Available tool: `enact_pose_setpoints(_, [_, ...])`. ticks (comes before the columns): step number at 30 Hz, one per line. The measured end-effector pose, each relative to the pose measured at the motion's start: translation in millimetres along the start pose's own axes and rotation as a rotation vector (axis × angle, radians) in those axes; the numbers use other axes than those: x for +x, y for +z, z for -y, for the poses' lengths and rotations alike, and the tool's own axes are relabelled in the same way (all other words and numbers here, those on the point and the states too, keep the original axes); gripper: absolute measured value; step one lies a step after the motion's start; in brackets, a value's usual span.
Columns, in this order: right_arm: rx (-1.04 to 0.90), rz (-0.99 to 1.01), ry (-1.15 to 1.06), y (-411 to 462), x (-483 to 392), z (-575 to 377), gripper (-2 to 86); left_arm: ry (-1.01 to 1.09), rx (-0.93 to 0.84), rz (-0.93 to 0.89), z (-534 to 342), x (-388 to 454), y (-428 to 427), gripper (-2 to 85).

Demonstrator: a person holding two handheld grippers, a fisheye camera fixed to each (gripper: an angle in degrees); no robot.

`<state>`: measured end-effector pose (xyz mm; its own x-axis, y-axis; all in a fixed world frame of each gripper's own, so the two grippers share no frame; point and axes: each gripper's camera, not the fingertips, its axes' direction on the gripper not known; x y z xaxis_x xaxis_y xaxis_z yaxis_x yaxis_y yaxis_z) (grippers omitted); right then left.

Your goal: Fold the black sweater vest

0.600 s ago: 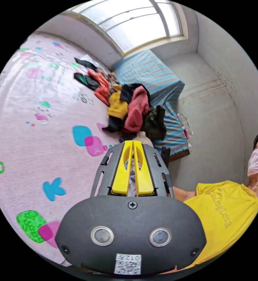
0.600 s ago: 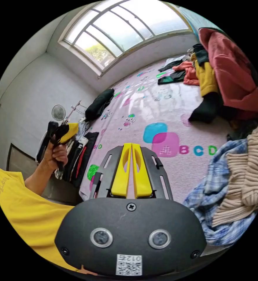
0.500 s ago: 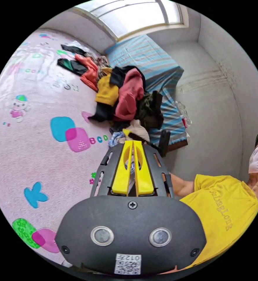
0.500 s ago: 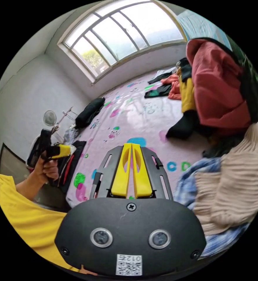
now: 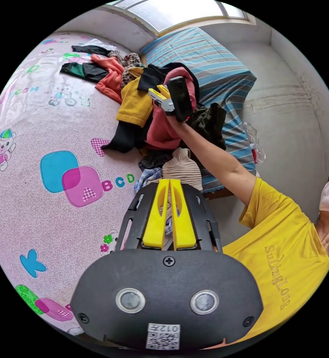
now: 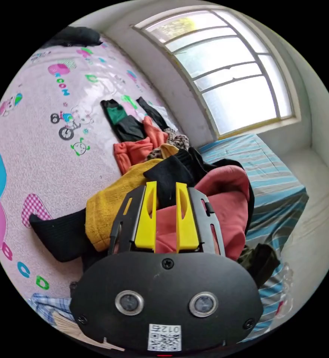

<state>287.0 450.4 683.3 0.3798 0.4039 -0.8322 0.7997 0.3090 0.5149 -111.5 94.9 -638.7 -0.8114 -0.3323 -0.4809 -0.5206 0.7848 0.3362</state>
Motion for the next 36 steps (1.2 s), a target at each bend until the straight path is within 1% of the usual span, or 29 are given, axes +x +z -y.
enact_pose_setpoints(2, [-0.056, 0.031, -0.102, 4.4, 1.7, -1.5, 8.8, -0.017, -0.002, 0.014, 13.4, 15.1, -5.9, 0.7])
enact_pose_setpoints(6, [-0.074, 0.042, -0.123, -3.0, 20.4, -18.7, 9.1, -0.029, -0.007, 0.032, 45.1, 55.0, -20.8, 0.7])
enact_pose_setpoints(7, [-0.041, 0.022, -0.115, -11.1, 29.1, -27.5, 8.4, -0.028, -0.008, 0.040, 54.4, 67.1, -25.2, 0.7])
enact_pose_setpoints(9, [-0.062, -0.018, -0.126, -12.2, 40.6, -40.9, 6.8, -0.030, -0.013, 0.048, 69.2, 85.1, -31.2, 0.8])
enact_pose_setpoints(10, [-0.076, -0.016, -0.108, -12.8, 52.4, -49.9, 5.4, -0.036, -0.012, 0.051, 79.8, 97.1, -35.7, 0.8])
enact_pose_setpoints(12, [0.000, 0.067, 0.013, -29.1, 85.8, -68.2, 3.5, -0.031, -0.009, 0.063, 98.1, 117.2, -44.2, 1.0])
enact_pose_setpoints(14, [0.106, 0.238, 0.337, -53.0, 154.4, -106.7, 2.4, -0.029, 0.009, 0.098, 119.5, 138.3, -56.4, 1.3])
enact_pose_setpoints(15, [0.132, 0.319, 0.425, -57.1, 173.6, -120.3, 2.2, -0.032, 0.032, 0.117, 136.0, 152.6, -66.0, 1.6])
enact_pose_setpoints(17, [0.255, 0.642, 0.735, -63.7, 236.9, -190.1, 2.0, -0.033, 0.074, 0.135, 164.5, 175.4, -80.2, 2.5])
enact_pose_setpoints(18, [0.299, 0.704, 0.772, -65.4, 247.0, -208.3, 1.9, -0.025, 0.094, 0.142, 185.4, 191.9, -87.8, 3.9])
enact_pose_setpoints(20, [0.447, 0.934, 0.849, -69.7, 274.8, -274.1, 1.8, -0.017, 0.110, 0.156, 220.0, 218.8, -95.0, 5.9])
enact_pose_setpoints(21, [0.477, 0.982, 0.874, -70.3, 280.4, -289.6, 1.8, -0.012, 0.103, 0.141, 244.1, 236.5, -95.4, 7.2])
enact_pose_setpoints(23, [0.598, 1.132, 0.926, -79.1, 298.4, -343.0, 1.8, -0.004, 0.086, 0.083, 278.4, 263.8, -90.7, 9.1])
enact_pose_setpoints(26, [0.672, 1.189, 0.890, -104.6, 311.0, -388.3, 1.8, 0.005, 0.044, -0.021, 324.1, 313.1, -73.0, 12.0])
enact_pose_setpoints(28, [0.689, 1.214, 0.886, -118.1, 314.4, -410.5, 1.8, -0.010, 0.030, -0.161, 346.6, 350.6, -58.3, 13.5])
enact_pose_setpoints(29, [0.712, 1.246, 0.893, -125.3, 316.2, -425.8, 1.8, -0.020, 0.027, -0.200, 350.4, 359.3, -55.1, 13.7])
enact_pose_setpoints(31, [0.733, 1.276, 0.904, -136.9, 318.6, -446.4, 1.8, -0.065, 0.021, -0.320, 359.6, 394.0, -46.0, 13.3])
enact_pose_setpoints(32, [0.734, 1.283, 0.901, -145.9, 319.8, -457.4, 1.8, -0.075, 0.022, -0.346, 360.6, 403.1, -45.1, 12.5])
enact_pose_setpoints(34, [0.745, 1.297, 0.890, -161.2, 321.9, -471.1, 1.8, -0.068, 0.012, -0.437, 361.8, 446.7, -48.1, 8.6])
enact_pose_setpoints(35, [0.758, 1.306, 0.884, -172.5, 323.9, -478.5, 1.8, -0.045, 0.027, -0.444, 360.7, 460.8, -53.3, 7.5])
enact_pose_setpoints(36, [0.768, 1.310, 0.888, -178.4, 325.4, -482.2, 1.8, -0.018, 0.054, -0.410, 357.7, 491.3, -67.6, 6.6])
